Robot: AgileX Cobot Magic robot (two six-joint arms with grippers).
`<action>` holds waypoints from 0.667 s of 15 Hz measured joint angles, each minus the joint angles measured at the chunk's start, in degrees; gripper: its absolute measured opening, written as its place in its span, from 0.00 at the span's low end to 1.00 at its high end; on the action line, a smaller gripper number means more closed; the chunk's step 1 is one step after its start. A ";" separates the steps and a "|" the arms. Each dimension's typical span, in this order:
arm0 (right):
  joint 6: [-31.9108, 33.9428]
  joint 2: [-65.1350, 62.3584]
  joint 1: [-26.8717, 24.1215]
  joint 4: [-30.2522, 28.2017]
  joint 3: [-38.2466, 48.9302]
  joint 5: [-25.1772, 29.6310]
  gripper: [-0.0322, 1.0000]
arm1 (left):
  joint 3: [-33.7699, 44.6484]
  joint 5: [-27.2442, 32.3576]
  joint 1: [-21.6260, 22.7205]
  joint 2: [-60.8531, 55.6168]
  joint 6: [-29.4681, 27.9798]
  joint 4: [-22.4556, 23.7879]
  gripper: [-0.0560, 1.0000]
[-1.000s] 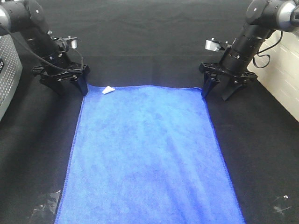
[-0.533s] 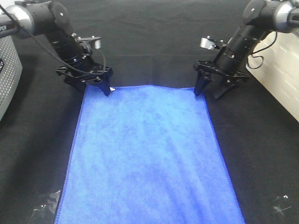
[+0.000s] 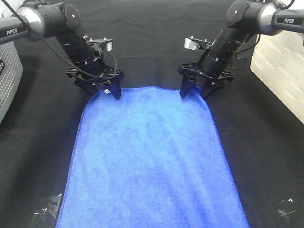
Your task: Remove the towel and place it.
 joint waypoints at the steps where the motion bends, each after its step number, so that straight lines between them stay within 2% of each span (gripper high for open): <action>1: 0.00 0.00 0.17 0.06 0.00 -0.52 0.65 | -0.06 0.06 -0.06 0.06 0.00 0.00 0.74; 4: 0.00 0.17 0.23 -1.03 0.00 -1.09 0.56 | -0.06 0.11 -0.06 0.06 0.00 0.74 0.70; 6: 0.00 0.29 0.29 -2.41 0.00 -1.49 0.42 | -0.06 0.06 -0.06 0.17 -0.52 1.43 0.59; 7: 0.00 0.34 0.29 -2.75 0.00 -1.83 0.32 | -0.06 0.00 -0.06 0.17 -0.92 1.66 0.53; 10: -0.06 0.46 0.40 -2.75 0.11 -2.12 0.05 | -0.06 0.11 -0.06 0.46 -1.09 1.66 0.21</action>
